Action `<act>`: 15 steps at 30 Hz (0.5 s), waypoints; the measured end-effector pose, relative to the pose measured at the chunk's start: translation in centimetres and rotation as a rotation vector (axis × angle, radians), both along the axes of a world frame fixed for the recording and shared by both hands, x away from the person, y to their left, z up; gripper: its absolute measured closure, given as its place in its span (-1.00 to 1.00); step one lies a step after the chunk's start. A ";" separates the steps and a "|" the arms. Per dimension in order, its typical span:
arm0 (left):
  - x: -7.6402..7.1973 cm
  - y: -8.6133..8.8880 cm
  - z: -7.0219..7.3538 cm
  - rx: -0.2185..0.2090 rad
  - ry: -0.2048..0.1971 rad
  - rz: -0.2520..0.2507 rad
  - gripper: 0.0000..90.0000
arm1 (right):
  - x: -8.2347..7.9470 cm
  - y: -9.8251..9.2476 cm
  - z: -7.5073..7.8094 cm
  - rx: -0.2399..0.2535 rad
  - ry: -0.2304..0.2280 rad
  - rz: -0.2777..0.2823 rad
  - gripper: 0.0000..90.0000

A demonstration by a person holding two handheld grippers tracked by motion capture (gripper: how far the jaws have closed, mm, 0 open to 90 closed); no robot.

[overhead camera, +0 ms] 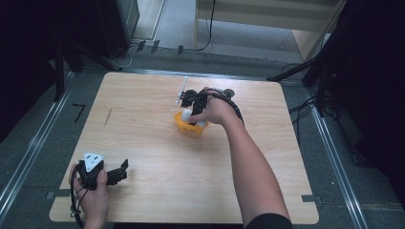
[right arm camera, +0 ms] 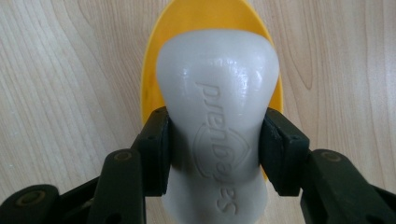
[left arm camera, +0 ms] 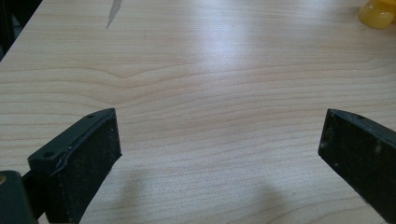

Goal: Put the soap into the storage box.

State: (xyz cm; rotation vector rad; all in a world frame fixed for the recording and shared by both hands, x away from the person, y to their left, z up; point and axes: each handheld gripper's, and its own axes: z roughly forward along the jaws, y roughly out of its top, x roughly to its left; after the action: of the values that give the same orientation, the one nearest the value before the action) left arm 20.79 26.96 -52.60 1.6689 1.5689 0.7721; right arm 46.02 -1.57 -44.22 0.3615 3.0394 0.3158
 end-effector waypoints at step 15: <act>0.0 0.0 0.0 0.000 0.001 -0.001 -1.00 | 0.3 0.4 -1.3 -0.012 -0.010 0.033 0.13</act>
State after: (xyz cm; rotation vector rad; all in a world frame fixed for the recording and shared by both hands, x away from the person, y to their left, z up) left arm 20.78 26.97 -52.60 1.6704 1.5684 0.7713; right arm 46.28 -1.20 -45.48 0.3084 3.0384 0.3000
